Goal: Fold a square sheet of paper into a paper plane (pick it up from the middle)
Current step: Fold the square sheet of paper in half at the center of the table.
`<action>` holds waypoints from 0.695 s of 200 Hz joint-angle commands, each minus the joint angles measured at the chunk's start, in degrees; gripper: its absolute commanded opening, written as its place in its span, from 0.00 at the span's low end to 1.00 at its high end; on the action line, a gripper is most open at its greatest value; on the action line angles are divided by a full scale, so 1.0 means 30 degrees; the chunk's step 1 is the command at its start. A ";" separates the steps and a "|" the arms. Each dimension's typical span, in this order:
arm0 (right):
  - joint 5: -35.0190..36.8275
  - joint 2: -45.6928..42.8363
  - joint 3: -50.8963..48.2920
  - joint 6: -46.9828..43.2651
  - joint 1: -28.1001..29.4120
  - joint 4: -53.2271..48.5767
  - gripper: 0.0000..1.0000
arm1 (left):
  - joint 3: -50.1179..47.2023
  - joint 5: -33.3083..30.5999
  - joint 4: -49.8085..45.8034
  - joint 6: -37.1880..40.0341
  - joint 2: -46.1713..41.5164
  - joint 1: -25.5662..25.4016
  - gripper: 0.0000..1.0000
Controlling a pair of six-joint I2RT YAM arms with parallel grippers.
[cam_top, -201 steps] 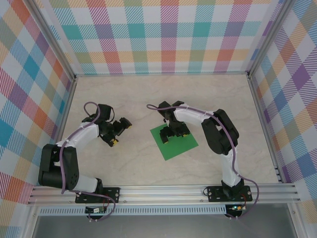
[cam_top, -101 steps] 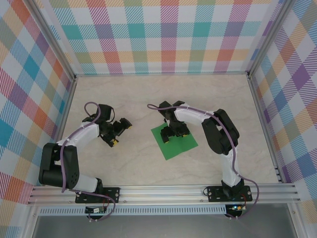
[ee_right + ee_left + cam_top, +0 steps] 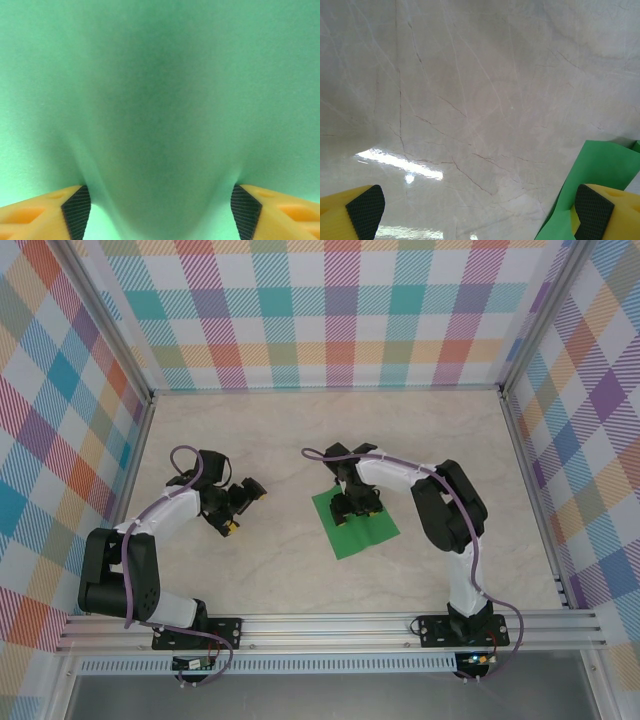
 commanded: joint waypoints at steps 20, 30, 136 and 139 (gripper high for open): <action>-0.0230 0.0345 -0.0837 0.0782 -0.0322 0.0534 0.57 | 0.0087 -0.0036 -0.0190 -0.0036 -0.0180 -0.0248 1.00; -0.0418 0.0256 -0.0837 0.0809 -0.0374 0.0574 0.51 | 0.0061 -0.0029 -0.0173 -0.0041 -0.0231 -0.0253 1.00; -1.3916 -0.4594 -0.3325 0.5609 -0.1154 0.8176 0.32 | -0.0636 0.1773 0.2262 -0.0159 -0.0788 -0.0806 1.00; -1.4164 -0.4628 -0.3448 0.5754 -0.1192 0.8438 0.32 | -0.0695 0.1870 0.2407 -0.0183 -0.0814 -0.0822 1.00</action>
